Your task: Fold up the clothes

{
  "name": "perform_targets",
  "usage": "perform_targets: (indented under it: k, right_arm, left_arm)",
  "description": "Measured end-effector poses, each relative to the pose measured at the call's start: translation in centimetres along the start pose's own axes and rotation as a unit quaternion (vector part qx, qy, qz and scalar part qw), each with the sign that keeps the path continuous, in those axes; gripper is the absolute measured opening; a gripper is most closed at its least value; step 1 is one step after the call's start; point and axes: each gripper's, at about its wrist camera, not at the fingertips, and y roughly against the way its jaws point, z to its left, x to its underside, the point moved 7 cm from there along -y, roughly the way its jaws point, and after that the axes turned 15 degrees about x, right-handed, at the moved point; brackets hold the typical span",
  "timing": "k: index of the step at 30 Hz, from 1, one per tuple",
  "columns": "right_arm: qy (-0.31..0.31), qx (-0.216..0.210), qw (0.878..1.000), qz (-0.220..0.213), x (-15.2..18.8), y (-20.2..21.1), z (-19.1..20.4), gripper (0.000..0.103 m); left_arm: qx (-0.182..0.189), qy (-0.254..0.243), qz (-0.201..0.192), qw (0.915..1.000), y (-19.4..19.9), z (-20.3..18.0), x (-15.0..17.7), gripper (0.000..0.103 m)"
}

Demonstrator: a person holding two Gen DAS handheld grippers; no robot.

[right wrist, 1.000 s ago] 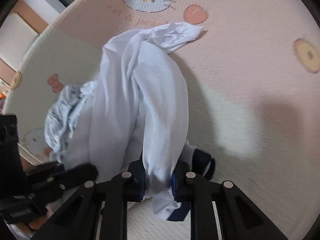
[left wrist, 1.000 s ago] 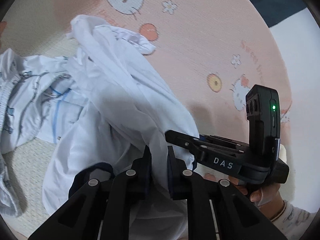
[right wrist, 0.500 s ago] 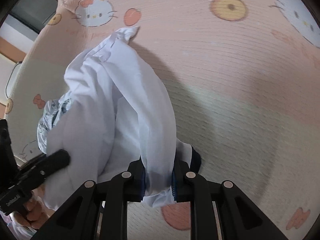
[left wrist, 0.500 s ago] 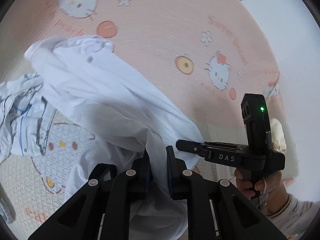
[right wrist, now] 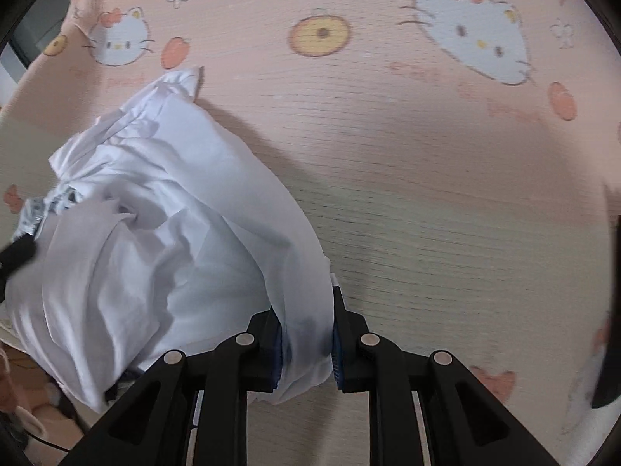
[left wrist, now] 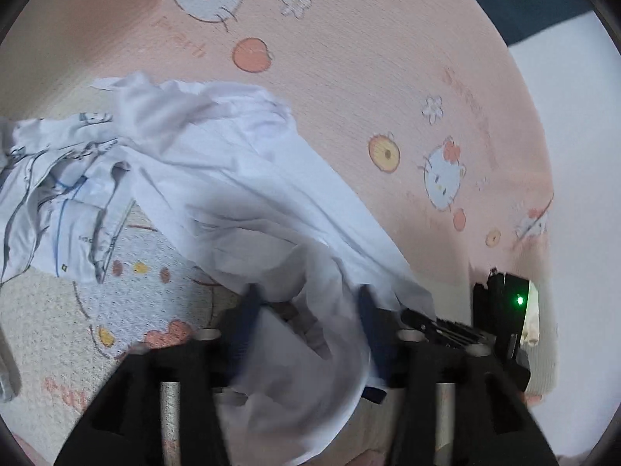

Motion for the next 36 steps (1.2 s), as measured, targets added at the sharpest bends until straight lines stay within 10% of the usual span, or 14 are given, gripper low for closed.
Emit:
perform_targets:
  k: [11, 18, 29, 36]
  right_arm:
    - [0.018, 0.054, 0.998, 0.006, 1.8, 1.7, -3.8, 0.018]
    - [0.045, 0.024, 0.998, -0.045, 0.4, 5.5, -3.8, 0.066]
    - [0.067, 0.033, 0.995, -0.073, 2.5, 5.5, -4.4, 0.068]
    - [-0.039, -0.045, 0.997, -0.042, 6.3, 5.1, -7.1, 0.068]
  left_arm:
    - [-0.018, -0.006, 0.024, 0.9995, 0.4, 1.0, 0.6, 0.064]
    - [-0.021, -0.014, 0.022, 0.9994, 0.2, 1.0, 0.5, 0.064]
    - [-0.058, -0.081, 0.034, 0.9945, -0.4, -0.2, 1.9, 0.064]
    - [-0.143, -0.165, 0.014, 0.9757, 0.4, -0.5, 3.5, 0.064]
